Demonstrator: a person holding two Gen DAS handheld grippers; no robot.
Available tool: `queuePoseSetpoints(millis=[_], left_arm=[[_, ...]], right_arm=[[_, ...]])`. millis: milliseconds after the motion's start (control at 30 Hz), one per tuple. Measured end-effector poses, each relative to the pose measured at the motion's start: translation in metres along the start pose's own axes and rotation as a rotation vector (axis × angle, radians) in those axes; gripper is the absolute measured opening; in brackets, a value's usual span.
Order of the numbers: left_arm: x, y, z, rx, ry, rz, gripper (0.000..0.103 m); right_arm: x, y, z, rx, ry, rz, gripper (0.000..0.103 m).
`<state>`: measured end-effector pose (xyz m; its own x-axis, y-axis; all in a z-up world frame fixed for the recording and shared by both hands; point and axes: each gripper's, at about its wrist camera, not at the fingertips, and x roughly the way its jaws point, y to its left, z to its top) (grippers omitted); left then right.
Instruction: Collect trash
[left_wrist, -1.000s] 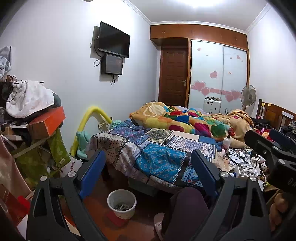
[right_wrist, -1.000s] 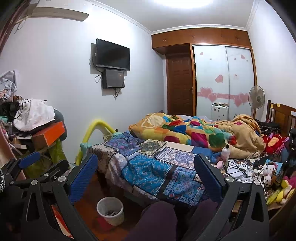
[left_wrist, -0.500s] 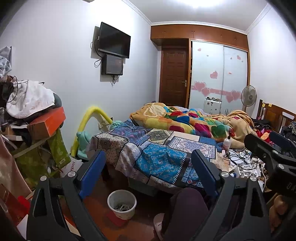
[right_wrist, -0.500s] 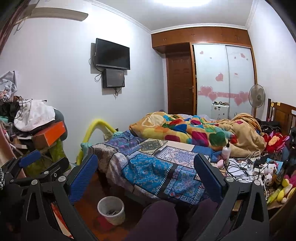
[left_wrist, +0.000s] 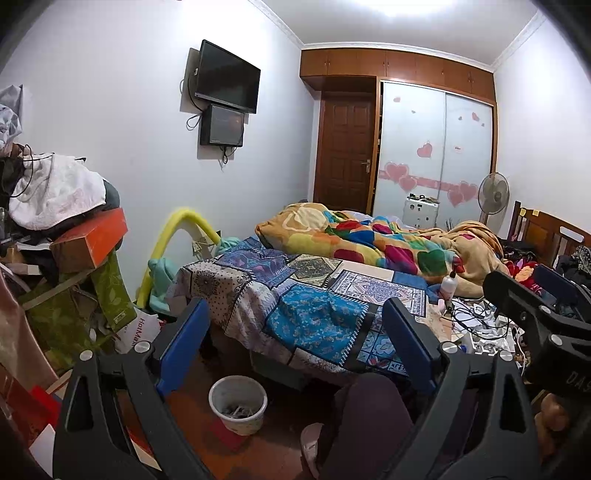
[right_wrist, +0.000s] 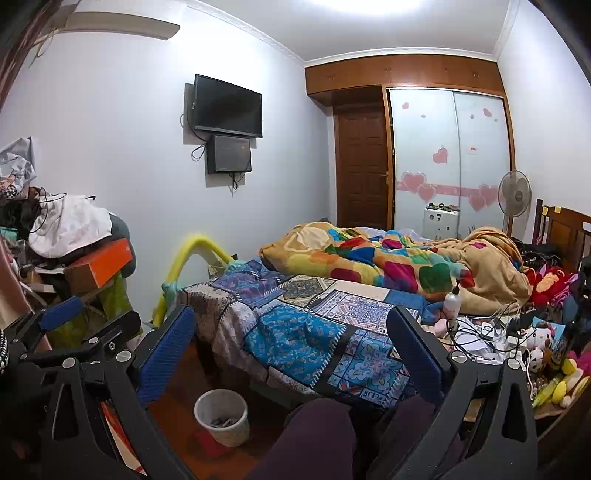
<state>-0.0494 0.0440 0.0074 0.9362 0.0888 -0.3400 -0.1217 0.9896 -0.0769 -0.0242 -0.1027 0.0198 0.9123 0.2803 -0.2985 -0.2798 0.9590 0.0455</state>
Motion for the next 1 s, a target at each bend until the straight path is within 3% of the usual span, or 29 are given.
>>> queuePoseSetpoints(millis=[1000], left_arm=[[-0.0017, 0.0022, 0.0011, -0.031, -0.002, -0.036, 0.095]], right_arm=[[0.0008, -0.0069, 0.0017, 0.001, 0.008, 0.015, 0.103]])
